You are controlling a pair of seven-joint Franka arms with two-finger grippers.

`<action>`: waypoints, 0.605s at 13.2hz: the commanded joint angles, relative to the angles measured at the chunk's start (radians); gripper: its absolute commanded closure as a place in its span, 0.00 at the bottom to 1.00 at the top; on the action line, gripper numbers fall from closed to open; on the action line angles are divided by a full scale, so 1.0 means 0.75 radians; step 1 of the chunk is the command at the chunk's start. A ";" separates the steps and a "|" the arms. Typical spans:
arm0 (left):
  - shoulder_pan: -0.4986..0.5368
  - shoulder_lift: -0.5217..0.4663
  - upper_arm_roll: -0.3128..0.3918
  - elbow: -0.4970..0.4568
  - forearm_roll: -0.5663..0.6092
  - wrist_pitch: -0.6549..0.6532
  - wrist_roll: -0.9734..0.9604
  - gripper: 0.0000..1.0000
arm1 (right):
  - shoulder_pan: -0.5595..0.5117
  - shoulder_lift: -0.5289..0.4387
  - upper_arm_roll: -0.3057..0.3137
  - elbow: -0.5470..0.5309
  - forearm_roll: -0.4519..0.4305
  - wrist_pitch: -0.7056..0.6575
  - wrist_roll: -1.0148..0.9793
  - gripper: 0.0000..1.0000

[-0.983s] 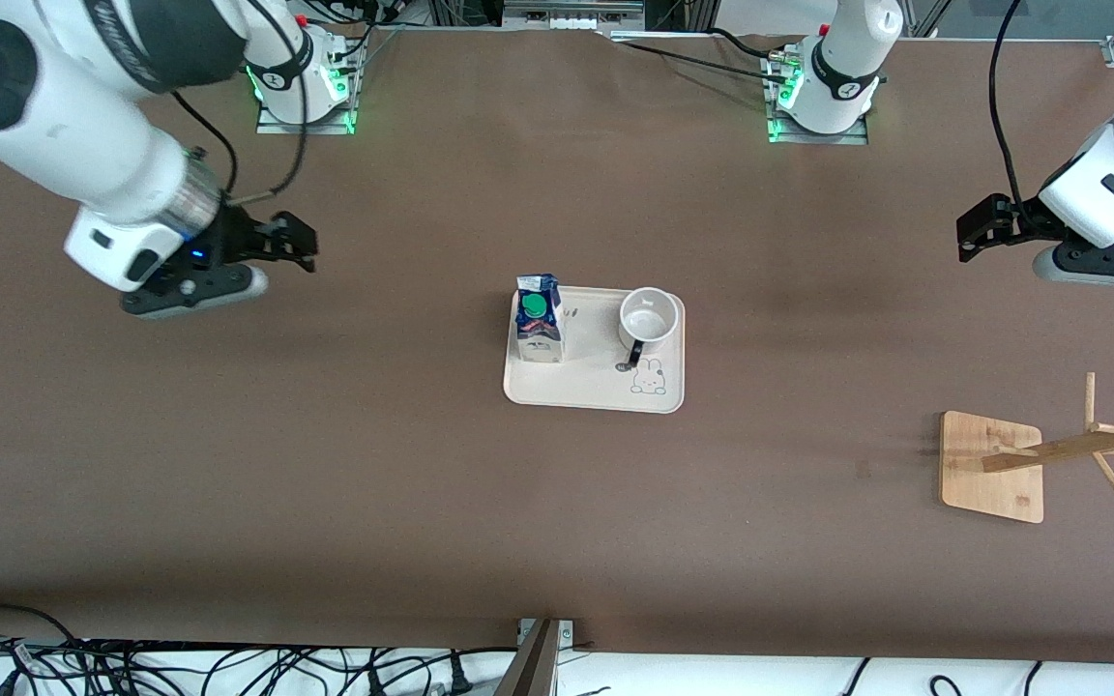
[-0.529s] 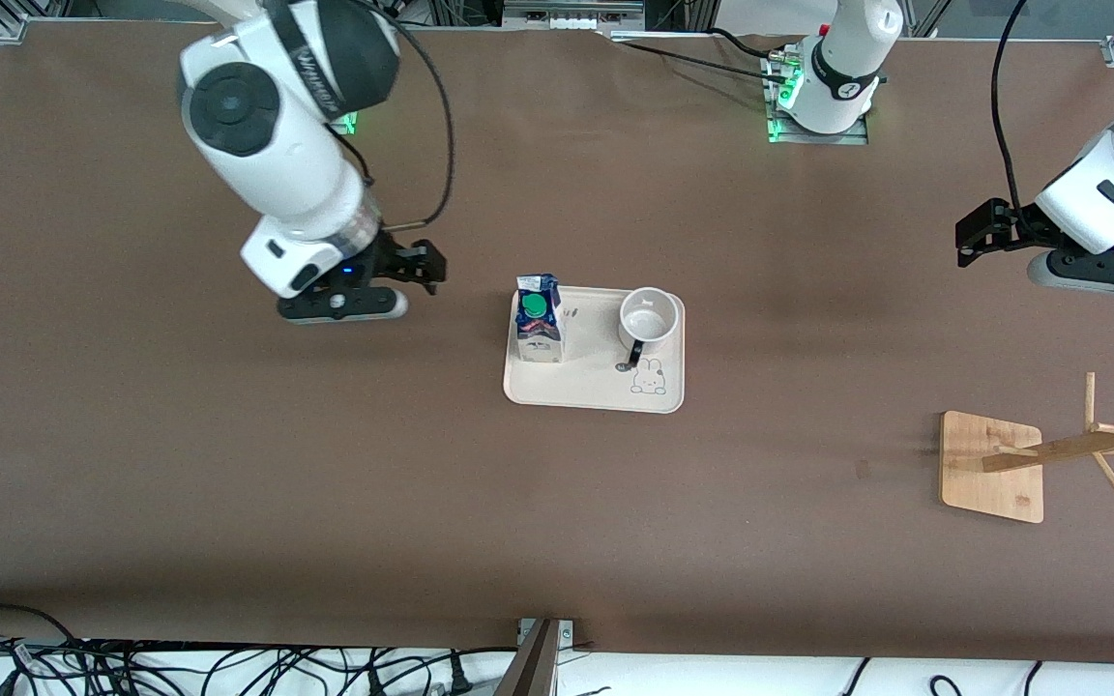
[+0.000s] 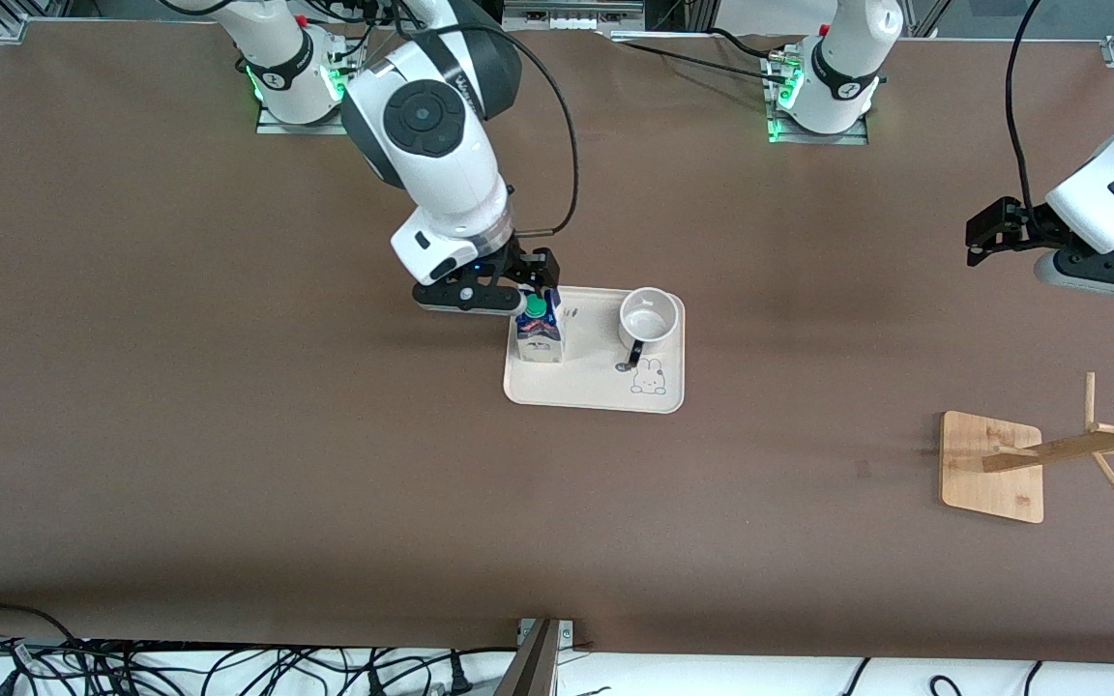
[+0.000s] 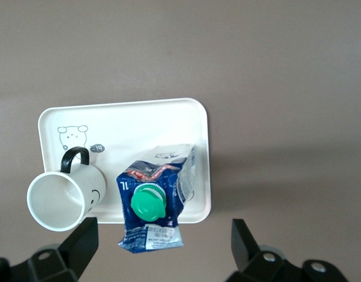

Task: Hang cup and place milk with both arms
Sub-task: 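Reach the right gripper down to the blue milk carton on the tray, then close the right gripper on the carton while the left gripper moves toward the tray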

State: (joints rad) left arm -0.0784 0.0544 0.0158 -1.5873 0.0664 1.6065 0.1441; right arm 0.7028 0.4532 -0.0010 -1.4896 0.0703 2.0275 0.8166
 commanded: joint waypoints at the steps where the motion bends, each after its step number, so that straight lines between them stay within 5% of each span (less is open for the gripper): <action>1: -0.004 0.028 -0.007 0.057 0.004 -0.023 0.033 0.00 | 0.047 0.056 -0.019 0.037 -0.028 0.041 0.107 0.00; 8: -0.010 0.046 -0.009 0.059 0.010 -0.017 0.029 0.00 | 0.096 0.140 -0.019 0.027 -0.132 0.107 0.192 0.00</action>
State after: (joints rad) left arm -0.0816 0.0649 0.0108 -1.5847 0.0664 1.6073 0.1447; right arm 0.7586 0.5364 -0.0023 -1.4883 0.0063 2.1094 0.9395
